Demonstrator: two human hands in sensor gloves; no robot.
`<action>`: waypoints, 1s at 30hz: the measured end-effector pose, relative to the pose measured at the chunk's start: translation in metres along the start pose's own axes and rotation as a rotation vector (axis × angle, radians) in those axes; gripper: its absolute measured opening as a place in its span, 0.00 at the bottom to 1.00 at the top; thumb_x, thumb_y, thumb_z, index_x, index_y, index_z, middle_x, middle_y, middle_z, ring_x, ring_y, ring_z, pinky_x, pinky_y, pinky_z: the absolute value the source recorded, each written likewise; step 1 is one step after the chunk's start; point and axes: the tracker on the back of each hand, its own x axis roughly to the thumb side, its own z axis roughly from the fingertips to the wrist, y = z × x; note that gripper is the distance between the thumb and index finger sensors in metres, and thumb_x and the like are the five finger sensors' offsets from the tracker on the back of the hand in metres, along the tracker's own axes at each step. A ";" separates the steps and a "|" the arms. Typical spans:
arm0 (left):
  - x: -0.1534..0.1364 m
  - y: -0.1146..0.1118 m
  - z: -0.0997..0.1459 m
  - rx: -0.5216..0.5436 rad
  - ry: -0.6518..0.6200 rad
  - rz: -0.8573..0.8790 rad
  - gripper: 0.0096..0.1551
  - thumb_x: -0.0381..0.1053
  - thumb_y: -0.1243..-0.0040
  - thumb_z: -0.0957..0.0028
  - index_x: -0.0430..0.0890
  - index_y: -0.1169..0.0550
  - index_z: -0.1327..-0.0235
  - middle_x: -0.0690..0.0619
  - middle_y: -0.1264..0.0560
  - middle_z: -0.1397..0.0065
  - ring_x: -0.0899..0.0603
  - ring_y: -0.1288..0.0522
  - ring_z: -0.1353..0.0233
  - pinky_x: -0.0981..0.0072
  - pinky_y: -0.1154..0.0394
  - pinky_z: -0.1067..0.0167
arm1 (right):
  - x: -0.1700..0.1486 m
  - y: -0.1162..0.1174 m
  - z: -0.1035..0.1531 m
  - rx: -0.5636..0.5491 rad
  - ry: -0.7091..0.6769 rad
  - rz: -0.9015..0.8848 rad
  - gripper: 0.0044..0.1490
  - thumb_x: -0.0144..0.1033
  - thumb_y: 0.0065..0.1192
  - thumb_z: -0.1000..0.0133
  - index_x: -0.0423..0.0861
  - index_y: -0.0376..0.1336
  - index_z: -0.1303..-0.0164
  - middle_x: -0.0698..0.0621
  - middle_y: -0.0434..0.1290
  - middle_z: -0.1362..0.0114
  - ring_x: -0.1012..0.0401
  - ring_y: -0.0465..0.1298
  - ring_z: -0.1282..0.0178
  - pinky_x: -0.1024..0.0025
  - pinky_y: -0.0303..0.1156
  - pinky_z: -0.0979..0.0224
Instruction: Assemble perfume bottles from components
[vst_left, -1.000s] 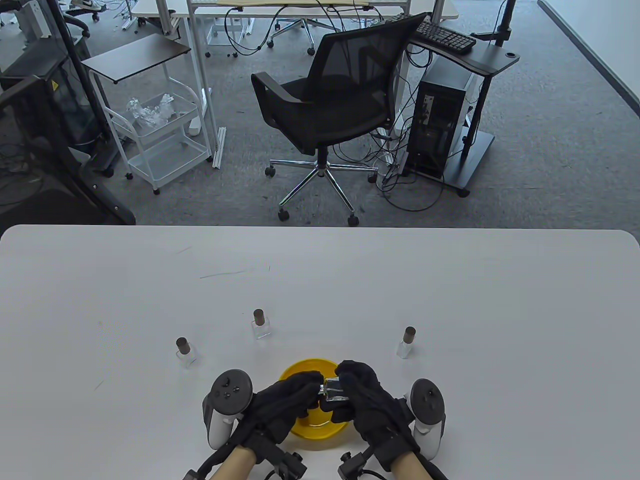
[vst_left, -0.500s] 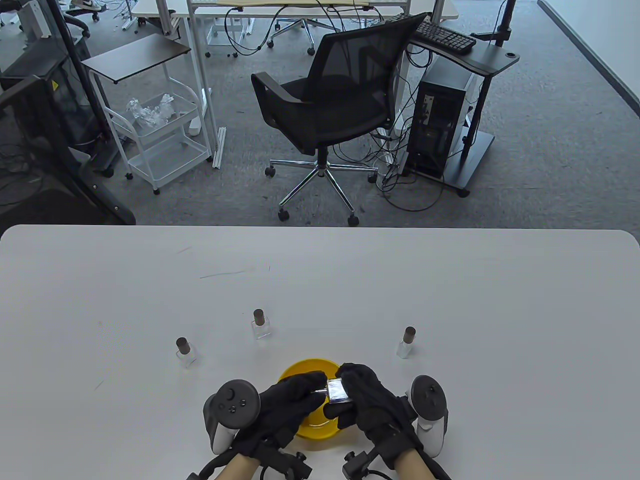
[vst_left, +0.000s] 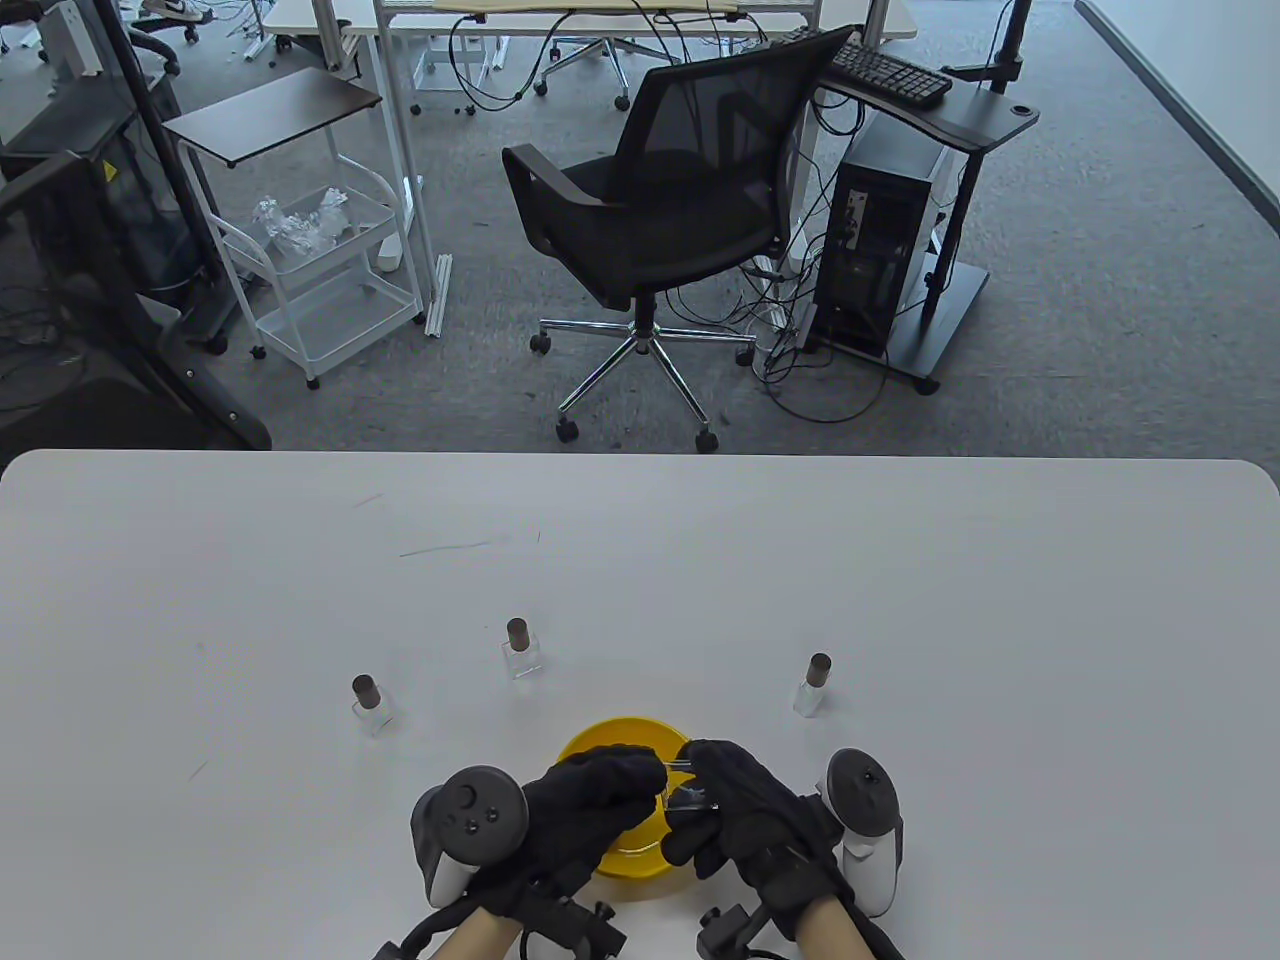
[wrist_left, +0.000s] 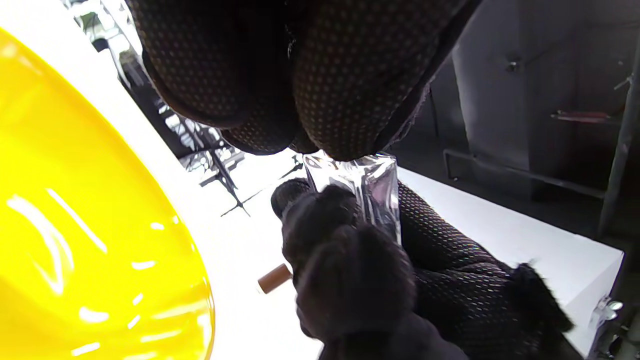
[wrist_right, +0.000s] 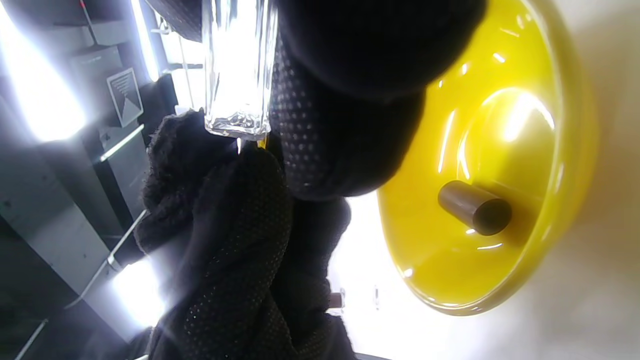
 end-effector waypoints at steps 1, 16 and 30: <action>-0.001 0.000 0.000 -0.007 0.005 0.021 0.18 0.46 0.29 0.49 0.61 0.17 0.47 0.57 0.21 0.33 0.43 0.20 0.37 0.58 0.20 0.41 | 0.000 0.000 0.000 0.000 0.003 -0.005 0.32 0.45 0.46 0.28 0.32 0.55 0.27 0.44 0.78 0.47 0.54 0.85 0.63 0.76 0.82 0.65; -0.004 -0.002 0.001 0.035 0.058 -0.017 0.24 0.49 0.31 0.49 0.49 0.19 0.39 0.45 0.17 0.40 0.41 0.16 0.46 0.58 0.17 0.49 | 0.003 0.003 0.000 -0.010 -0.057 0.075 0.32 0.43 0.47 0.29 0.32 0.54 0.26 0.42 0.77 0.45 0.51 0.85 0.61 0.74 0.82 0.62; 0.012 0.003 0.000 0.043 -0.001 -0.185 0.26 0.50 0.30 0.47 0.55 0.22 0.33 0.51 0.19 0.35 0.40 0.19 0.39 0.55 0.21 0.43 | 0.007 0.000 0.000 -0.016 -0.084 0.003 0.31 0.43 0.47 0.29 0.33 0.53 0.26 0.43 0.77 0.44 0.51 0.85 0.59 0.74 0.82 0.61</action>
